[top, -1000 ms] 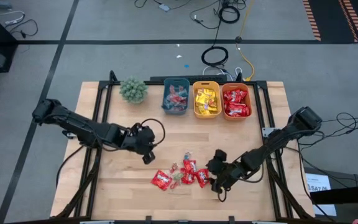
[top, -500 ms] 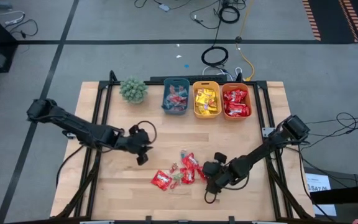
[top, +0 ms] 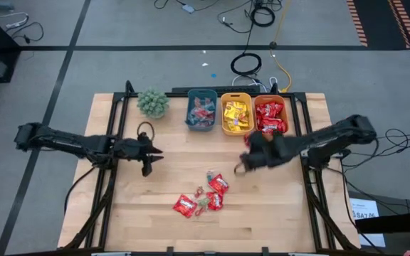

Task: Sort candy
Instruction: Put the red candy into the orange bin

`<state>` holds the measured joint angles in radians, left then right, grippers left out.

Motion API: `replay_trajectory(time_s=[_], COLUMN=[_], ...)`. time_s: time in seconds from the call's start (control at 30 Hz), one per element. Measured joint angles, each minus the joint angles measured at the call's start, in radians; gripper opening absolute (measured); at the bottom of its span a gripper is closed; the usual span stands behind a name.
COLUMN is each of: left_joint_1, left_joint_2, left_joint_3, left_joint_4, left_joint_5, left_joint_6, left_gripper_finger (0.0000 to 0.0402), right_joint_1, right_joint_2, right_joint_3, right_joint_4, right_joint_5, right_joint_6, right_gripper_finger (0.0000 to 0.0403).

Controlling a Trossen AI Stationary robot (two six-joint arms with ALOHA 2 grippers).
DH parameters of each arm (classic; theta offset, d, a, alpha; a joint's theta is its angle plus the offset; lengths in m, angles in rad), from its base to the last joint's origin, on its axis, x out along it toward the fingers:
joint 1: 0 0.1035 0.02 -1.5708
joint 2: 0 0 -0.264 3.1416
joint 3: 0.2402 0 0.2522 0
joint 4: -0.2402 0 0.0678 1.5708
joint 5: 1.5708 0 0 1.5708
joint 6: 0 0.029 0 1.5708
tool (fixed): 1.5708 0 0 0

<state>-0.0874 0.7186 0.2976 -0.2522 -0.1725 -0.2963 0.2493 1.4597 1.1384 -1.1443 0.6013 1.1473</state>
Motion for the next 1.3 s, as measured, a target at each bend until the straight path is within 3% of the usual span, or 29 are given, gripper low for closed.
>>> replay_trajectory(time_s=[0.27, 0.5, 0.7, 0.83, 1.0, 1.3], left_joint_1=[0.104, 0.144, 0.158, 0.159, 0.159, 0.159], left_joint_2=[-0.117, -0.134, -0.134, -0.134, -0.134, -0.134], left_joint_3=[-0.012, -0.013, -0.013, -0.013, -0.013, -0.013], left_joint_4=[-0.070, -0.119, -0.115, -0.113, -0.113, -0.105], left_joint_5=[0.109, 0.130, 0.155, 0.179, 0.179, 0.171], left_joint_6=[0.149, 0.181, 0.183, 0.199, 0.204, 0.207], left_gripper_finger=[0.0123, 0.0123, 0.0123, 0.0123, 0.0123, 0.0123], right_joint_1=[-0.358, -0.543, -0.596, -0.597, -0.597, -0.597], right_joint_2=[-0.234, -0.270, -0.265, -0.264, -0.264, -0.270], right_joint_3=[-0.179, -0.241, -0.242, -0.242, -0.242, -0.242], right_joint_4=[0.029, 0.165, 0.233, 0.235, 0.235, 0.215], right_joint_5=[0.051, -0.009, -0.006, -0.026, -0.047, -0.159], right_joint_6=[0.175, 0.143, 0.097, 0.093, 0.087, 0.004], right_gripper_finger=[0.0016, 0.0125, 0.0231, 0.0276, 0.0298, 0.0299])
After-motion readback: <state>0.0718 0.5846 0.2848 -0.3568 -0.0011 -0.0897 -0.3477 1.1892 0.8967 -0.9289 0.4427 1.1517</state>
